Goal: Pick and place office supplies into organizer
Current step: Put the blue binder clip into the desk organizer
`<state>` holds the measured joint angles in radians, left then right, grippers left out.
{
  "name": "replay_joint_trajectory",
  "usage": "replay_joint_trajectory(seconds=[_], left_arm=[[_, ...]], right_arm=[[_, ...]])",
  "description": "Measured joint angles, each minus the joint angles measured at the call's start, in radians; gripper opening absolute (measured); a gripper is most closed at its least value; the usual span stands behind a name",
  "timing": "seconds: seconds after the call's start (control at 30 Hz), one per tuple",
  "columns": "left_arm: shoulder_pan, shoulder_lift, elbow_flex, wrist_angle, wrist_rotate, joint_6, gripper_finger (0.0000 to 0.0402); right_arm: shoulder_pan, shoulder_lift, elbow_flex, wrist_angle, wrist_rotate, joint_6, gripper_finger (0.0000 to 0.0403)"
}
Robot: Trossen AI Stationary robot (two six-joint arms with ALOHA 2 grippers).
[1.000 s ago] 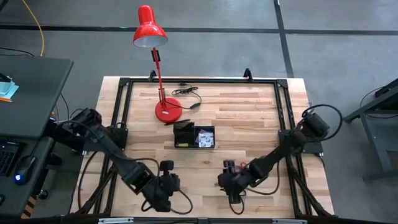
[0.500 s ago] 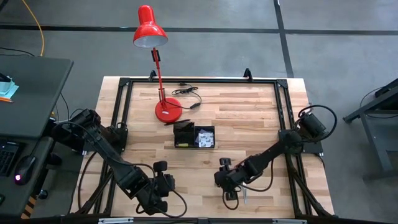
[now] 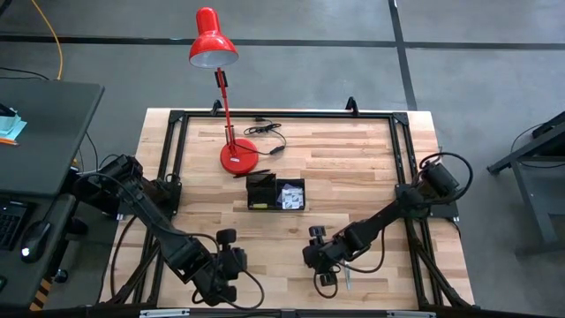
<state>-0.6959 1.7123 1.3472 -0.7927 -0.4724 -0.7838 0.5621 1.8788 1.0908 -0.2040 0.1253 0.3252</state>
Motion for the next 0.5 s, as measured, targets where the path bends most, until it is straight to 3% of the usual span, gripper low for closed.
replay_joint_trajectory(seconds=[0.5], left_arm=[[-0.001,0.000,0.000,-0.027,0.008,-0.009,0.0037]], right_arm=[[-0.015,0.028,0.000,0.014,0.004,0.006,0.0174]])
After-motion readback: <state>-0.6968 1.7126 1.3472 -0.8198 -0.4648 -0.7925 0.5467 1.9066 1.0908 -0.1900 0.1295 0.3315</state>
